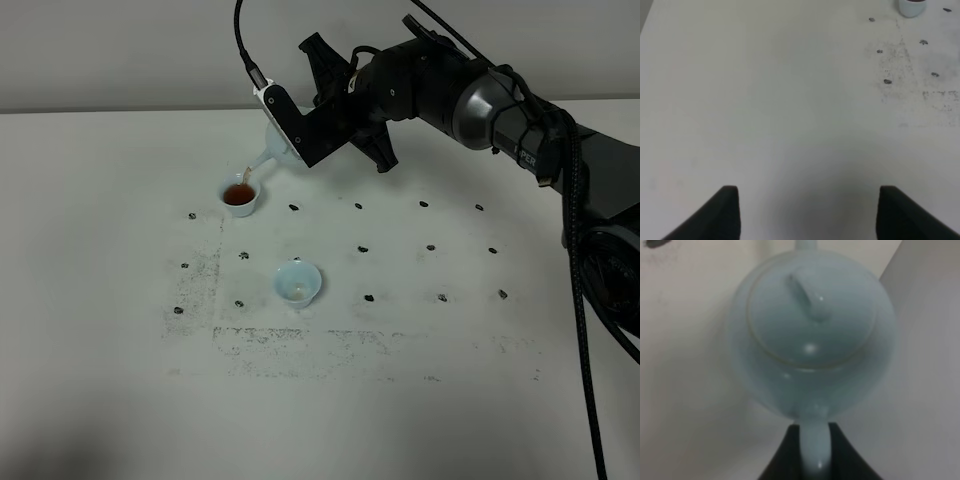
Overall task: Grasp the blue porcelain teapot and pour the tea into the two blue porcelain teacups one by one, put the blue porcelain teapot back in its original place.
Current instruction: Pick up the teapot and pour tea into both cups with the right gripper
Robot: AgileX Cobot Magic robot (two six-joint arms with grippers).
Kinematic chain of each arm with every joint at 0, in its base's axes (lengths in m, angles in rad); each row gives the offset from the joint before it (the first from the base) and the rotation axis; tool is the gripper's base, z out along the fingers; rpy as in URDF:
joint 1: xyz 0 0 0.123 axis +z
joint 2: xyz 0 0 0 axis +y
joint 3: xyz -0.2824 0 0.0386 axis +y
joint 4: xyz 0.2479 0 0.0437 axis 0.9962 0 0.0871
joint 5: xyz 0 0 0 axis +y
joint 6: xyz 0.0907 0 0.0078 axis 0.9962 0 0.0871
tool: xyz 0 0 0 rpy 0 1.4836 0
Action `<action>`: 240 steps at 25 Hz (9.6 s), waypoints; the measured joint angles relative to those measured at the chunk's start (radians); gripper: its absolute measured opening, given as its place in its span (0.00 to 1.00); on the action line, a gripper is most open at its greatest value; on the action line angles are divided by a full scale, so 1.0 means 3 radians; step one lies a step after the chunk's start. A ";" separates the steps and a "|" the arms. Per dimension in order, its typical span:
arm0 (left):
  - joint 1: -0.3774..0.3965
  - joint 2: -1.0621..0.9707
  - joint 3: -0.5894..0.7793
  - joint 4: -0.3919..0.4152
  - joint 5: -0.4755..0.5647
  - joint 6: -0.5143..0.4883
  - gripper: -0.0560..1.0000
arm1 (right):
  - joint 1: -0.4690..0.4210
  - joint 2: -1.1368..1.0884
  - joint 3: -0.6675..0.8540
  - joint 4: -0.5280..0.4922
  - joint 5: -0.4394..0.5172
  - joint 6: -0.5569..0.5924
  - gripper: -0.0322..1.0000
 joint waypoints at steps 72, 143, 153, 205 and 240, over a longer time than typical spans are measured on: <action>0.0000 0.0000 0.0000 0.0003 0.0000 0.0000 0.58 | 0.0033 0.0089 0.0000 0.0831 0.0659 0.4654 0.11; 0.0000 0.0000 0.0000 0.0000 0.0000 0.0000 0.58 | 0.0012 -0.1675 0.2595 0.0332 -0.0005 0.1023 0.11; 0.0000 0.0000 0.0000 0.0000 0.0000 0.0000 0.58 | 0.0027 -0.1589 0.2595 0.0316 -0.0185 0.0712 0.11; 0.0000 0.0000 0.0000 0.0000 0.0000 0.0000 0.58 | 0.0027 -0.1582 0.2606 0.0318 -0.0619 -0.0625 0.11; 0.0000 0.0000 0.0000 0.0000 0.0000 0.0000 0.58 | 0.0027 -0.1581 0.2606 0.0293 -0.0801 -0.1059 0.11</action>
